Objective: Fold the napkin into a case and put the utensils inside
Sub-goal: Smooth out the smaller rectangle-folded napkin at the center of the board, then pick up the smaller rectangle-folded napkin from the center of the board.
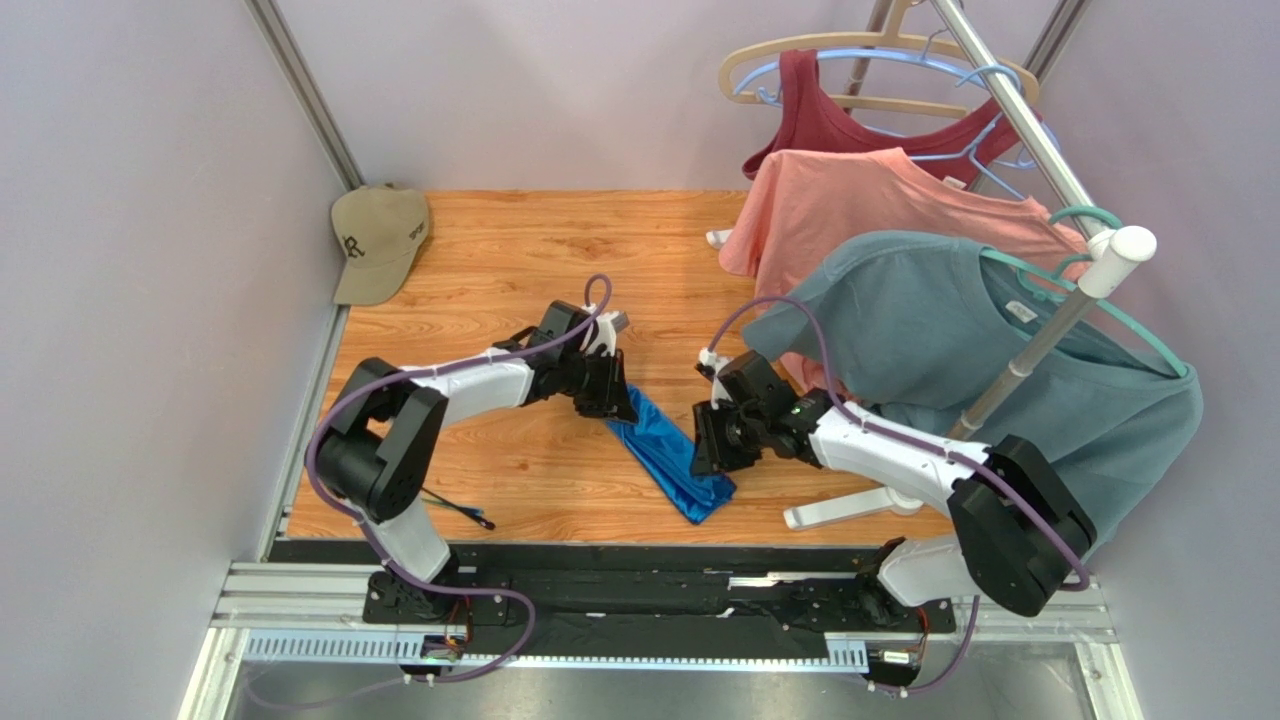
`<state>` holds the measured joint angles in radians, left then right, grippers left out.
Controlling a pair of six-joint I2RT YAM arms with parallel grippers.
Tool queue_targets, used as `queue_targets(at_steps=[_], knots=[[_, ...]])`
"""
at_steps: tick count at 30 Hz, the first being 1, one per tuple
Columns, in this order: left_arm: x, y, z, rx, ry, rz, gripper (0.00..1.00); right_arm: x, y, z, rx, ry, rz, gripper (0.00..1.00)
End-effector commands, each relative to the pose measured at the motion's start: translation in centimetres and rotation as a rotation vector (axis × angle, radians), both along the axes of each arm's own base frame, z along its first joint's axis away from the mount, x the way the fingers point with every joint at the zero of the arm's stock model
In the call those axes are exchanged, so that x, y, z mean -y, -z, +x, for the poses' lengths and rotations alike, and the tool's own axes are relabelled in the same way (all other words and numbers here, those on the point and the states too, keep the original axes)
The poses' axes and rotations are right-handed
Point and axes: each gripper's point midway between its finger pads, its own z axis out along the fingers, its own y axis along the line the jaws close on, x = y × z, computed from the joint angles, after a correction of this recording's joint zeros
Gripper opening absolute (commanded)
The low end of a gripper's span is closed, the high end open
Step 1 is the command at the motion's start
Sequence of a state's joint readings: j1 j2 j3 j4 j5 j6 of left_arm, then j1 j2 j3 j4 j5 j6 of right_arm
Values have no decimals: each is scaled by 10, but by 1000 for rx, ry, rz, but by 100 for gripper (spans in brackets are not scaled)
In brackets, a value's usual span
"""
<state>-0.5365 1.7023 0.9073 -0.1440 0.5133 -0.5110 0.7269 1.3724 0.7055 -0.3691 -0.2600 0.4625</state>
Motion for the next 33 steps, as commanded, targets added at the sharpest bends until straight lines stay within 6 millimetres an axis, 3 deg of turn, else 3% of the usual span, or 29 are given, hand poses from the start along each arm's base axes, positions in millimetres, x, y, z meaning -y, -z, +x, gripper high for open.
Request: queue_targets(at_steps=[1,2,3,5,7,12,14,18,28,33], knots=[[-9,-60,29,158,-132,7,9,-9,-39,28,195,-88,-71,47],[-15,-66,31,154,-188,12,10,-11,-36,30,196,-109,-90,56],[-26,-78,30,175,-236,10,11,-21,-43,34,218,-133,-86,59],[-45,-88,35,195,-360,23,11,-26,-36,37,225,-186,-129,64],[-66,-104,31,235,-449,11,13,-36,-41,41,252,-222,-151,66],[-88,-126,7,286,-469,-16,15,-46,-17,39,246,-300,-257,71],[-90,-128,1,288,-460,-20,15,-43,-13,41,268,-301,-311,72],[-93,-129,-13,288,-453,-48,15,-50,-2,26,253,-324,-337,73],[-93,-135,-24,289,-446,-85,15,-50,24,11,288,-300,-546,76],[-93,-138,-27,294,-440,-95,15,-44,42,10,299,-265,-677,62]])
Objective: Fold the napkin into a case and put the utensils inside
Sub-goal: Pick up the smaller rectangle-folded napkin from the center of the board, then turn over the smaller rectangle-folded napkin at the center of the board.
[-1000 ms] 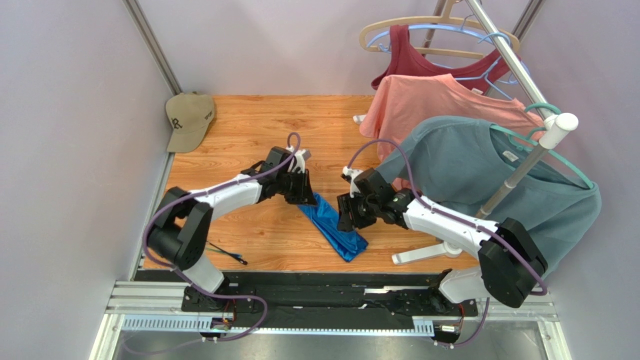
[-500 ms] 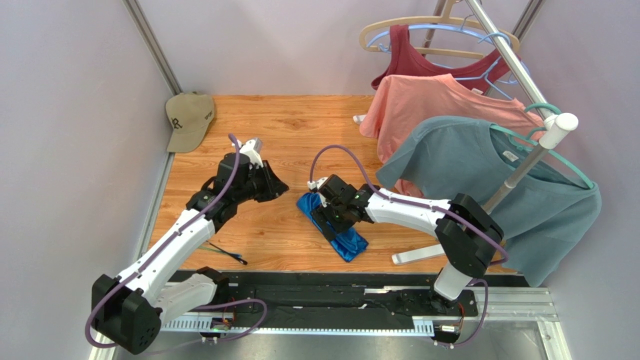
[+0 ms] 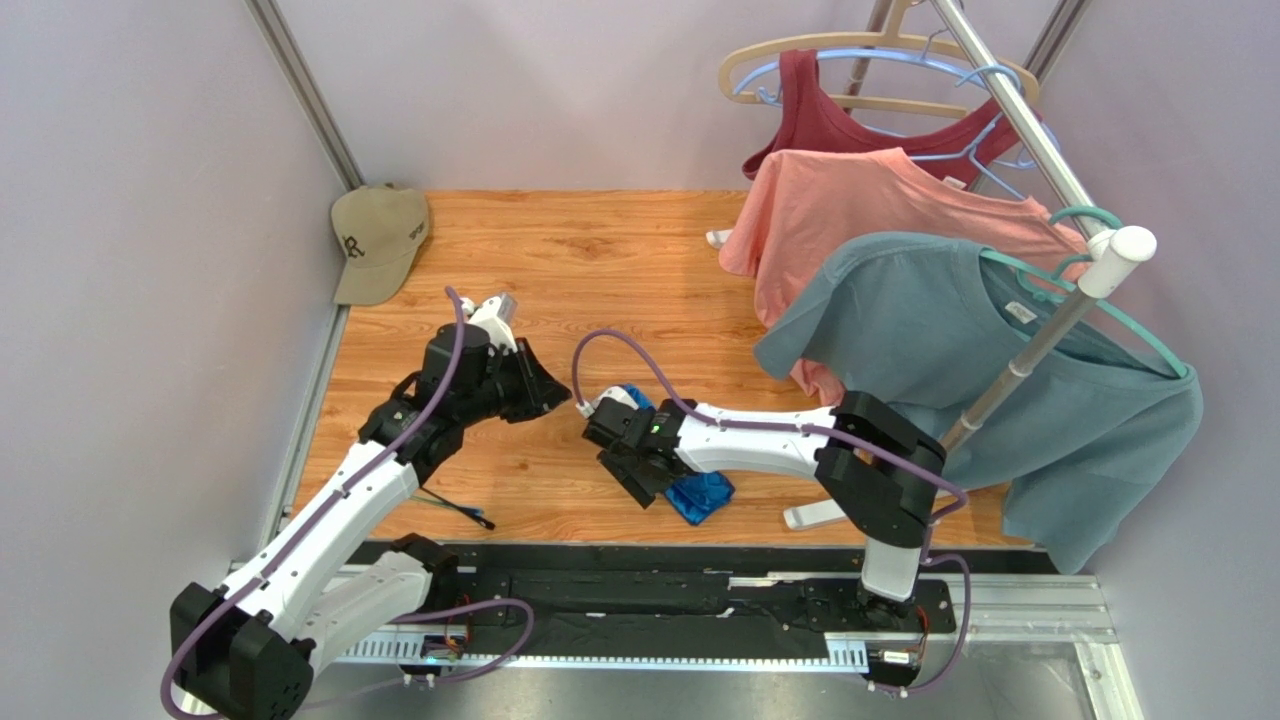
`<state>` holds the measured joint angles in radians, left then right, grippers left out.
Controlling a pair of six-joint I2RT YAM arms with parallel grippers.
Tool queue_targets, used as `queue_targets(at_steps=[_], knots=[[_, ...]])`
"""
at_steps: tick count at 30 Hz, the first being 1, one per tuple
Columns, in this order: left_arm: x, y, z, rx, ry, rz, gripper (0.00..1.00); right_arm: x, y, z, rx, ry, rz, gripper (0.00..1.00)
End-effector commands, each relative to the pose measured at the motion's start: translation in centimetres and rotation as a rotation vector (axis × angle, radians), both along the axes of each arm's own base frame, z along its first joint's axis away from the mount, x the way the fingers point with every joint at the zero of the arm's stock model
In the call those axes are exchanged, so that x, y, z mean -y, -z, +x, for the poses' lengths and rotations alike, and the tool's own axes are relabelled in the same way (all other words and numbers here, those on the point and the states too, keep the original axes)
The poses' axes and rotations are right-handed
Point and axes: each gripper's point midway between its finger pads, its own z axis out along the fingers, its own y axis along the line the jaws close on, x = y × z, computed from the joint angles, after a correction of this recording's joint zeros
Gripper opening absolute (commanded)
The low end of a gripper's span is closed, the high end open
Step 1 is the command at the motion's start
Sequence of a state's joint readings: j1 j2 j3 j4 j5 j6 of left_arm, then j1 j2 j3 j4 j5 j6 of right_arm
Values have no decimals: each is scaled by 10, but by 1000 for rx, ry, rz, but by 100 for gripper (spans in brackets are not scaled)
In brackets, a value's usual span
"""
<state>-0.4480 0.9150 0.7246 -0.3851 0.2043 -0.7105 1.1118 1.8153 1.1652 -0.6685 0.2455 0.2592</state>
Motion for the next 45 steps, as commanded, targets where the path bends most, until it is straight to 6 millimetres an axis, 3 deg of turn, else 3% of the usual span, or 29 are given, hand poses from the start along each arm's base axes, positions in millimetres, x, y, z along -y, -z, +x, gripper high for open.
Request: queue_targets(at_steps=[1,4,8,12,14,15,19,25,26,32,35,39,40,41,45], knots=[[0,-5,-4,5,6,-21,15,8,15,8,72,83,-103,58],[0,-6,-7,11,10,-27,15,6,16,8,71,104,-101,41],[-2,-7,-9,17,11,-29,15,6,18,12,82,111,-105,35],[-2,-13,-11,32,16,-38,15,2,18,12,75,119,-98,21],[-4,-16,-13,39,14,-39,15,-5,13,14,74,124,-74,3],[-4,-19,-13,44,15,-42,15,-8,11,15,73,132,-63,0],[-6,-24,-16,50,16,-42,15,-33,-11,24,44,194,77,0],[-8,-33,-24,70,21,-54,16,-84,-69,47,-85,276,466,0],[-9,-35,-25,74,23,-55,16,-88,-76,58,-100,320,523,0],[-11,-41,-30,86,30,-58,16,-135,-132,85,-135,313,861,0],[-13,-43,-32,95,25,-52,16,-151,-147,94,-185,320,1009,0],[-19,-45,-32,108,9,-34,16,-162,-154,109,-310,380,1248,0],[-20,-46,-32,110,3,-32,17,-166,-141,110,-360,367,1268,0],[-22,-46,-32,116,-3,-25,17,-170,-150,113,-351,332,1345,0],[-26,-47,-31,122,-11,-11,17,-179,-132,113,-390,299,1425,0]])
